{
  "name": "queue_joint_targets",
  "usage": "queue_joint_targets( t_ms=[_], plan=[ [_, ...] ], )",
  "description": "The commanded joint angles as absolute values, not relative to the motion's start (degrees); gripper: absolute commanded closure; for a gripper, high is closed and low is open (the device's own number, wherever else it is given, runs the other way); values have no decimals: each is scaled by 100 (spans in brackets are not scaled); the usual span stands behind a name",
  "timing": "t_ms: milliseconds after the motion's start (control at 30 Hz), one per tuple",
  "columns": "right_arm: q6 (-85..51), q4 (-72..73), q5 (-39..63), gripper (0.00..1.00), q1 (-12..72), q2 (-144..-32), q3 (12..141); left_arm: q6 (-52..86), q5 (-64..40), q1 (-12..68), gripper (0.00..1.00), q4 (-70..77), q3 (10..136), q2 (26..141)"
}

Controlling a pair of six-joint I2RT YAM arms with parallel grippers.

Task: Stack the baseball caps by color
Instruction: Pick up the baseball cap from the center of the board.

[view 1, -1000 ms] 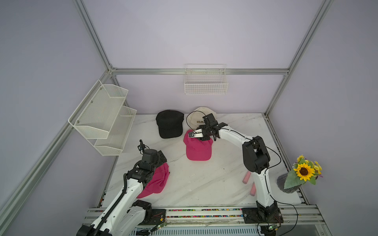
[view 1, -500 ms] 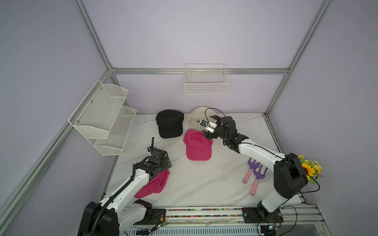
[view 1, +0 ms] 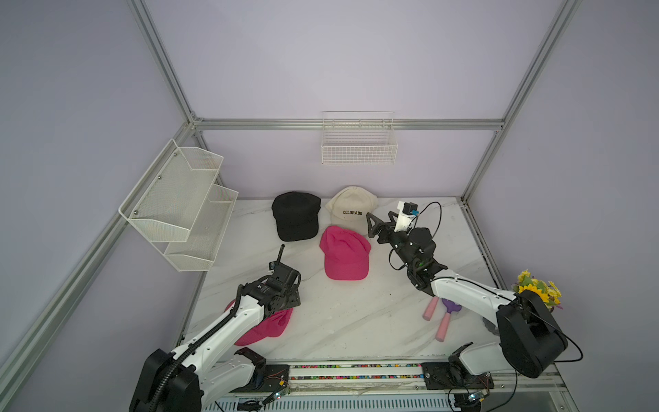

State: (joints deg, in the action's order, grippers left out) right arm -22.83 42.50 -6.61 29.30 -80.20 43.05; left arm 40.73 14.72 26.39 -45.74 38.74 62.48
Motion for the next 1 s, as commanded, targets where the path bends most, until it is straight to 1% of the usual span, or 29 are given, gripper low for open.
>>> queue_joint_targets(
  t_ms=[0,67,233,300,333,433,500,600,667,767,800,900,933,967],
  plan=[
    [-2901,4971,-759,3,2909,-7722,4157,3921,1646,2663,32,-5041,4296,6452],
    [-2834,4861,-736,3,2909,-7658,4148,3828,1599,2663,34,-5062,4388,6613],
    [-2825,4703,-686,3,2909,-7569,4133,3830,1698,2663,47,-5041,4439,7069],
    [-2850,4689,-619,3,2907,-7542,4121,3874,1819,2662,52,-5020,4407,7141],
    [-2868,4680,-590,3,2909,-7532,4122,3891,1871,2663,52,-5006,4395,7153],
    [-2957,4643,-545,3,2909,-7515,4123,3901,1920,2659,52,-4829,4289,7163],
    [-3059,4641,-520,3,2909,-7533,4122,3836,1819,2657,49,-4714,4248,7254],
    [-3172,4648,-390,3,2909,-7576,4155,3832,1841,2643,49,-4656,4220,7462],
    [-3181,4656,-325,3,2910,-7587,4180,3849,1862,2638,46,-4554,4138,7579],
    [-3190,4649,-316,3,2909,-7535,4169,3835,1843,2602,47,-4437,4071,7712],
    [-3190,4649,-319,3,2912,-7527,4166,3832,1851,2589,50,-4426,4048,7733],
    [-3192,4623,-316,3,2909,-7464,4157,3835,1854,2555,64,-4307,3926,7722],
    [-3199,4627,-316,3,2907,-7449,4158,3857,1857,2525,75,-4261,3874,7702],
    [-3208,4610,-294,3,2913,-7427,4157,3904,1886,2484,90,-4241,3826,7668]
  ],
)
